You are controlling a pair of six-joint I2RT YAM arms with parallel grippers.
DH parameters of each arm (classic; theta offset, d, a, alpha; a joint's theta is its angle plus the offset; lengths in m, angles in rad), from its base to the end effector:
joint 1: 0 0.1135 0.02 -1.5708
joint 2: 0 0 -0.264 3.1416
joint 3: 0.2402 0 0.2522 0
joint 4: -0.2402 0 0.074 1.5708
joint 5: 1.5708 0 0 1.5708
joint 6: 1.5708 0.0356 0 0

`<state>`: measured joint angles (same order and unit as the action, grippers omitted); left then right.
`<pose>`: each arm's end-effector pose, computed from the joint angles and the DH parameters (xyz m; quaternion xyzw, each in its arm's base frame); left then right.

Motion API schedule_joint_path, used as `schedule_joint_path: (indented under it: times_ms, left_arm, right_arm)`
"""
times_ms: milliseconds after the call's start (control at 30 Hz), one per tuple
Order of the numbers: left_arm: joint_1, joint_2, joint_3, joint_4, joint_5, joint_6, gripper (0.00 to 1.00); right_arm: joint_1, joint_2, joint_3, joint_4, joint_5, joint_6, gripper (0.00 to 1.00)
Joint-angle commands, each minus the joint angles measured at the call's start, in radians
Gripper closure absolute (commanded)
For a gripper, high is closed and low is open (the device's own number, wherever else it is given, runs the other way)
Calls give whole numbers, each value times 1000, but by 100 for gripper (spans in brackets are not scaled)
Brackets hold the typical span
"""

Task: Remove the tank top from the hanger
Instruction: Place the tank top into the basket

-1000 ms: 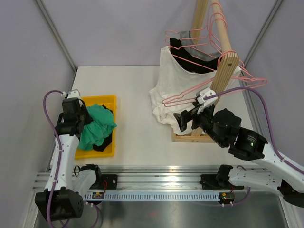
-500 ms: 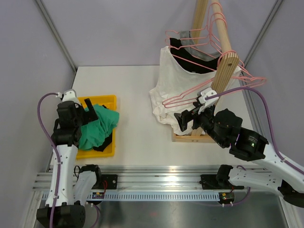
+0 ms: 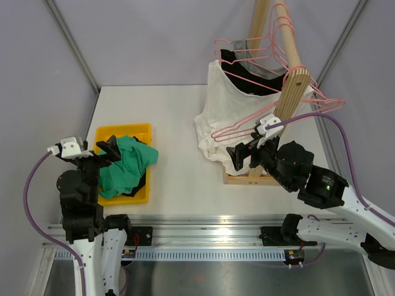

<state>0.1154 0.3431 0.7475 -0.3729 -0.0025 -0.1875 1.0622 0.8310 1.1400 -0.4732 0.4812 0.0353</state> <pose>0.0820 0.0096 0.3573 -0.1059 0.6878 -0.0250 0.7177 0.0929 0.1328 0.4229 -0.2296 0.7209 0.1726 0.6307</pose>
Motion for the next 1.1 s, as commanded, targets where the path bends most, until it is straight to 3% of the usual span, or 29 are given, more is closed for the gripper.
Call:
schedule_joint_path:
  times_ms: [0, 167, 433, 767, 1067]
  left_arm:
    - [4, 60, 38, 94, 102, 25, 1]
    - [6, 160, 73, 97, 262, 14, 1]
    - [4, 172, 121, 129, 298, 30, 1]
    - [-11, 284, 286, 161, 386, -3, 1]
    - [-22, 405, 380, 255, 562, -43, 1]
  right_arm:
    - [-11, -6, 7, -4, 33, -2, 1]
    - [-11, -24, 12, -33, 45, 9, 1]
    - [-11, -67, 53, -111, 79, 12, 1]
    - [-10, -125, 101, -225, 138, 34, 0]
    - [-11, -174, 116, -257, 188, 28, 1]
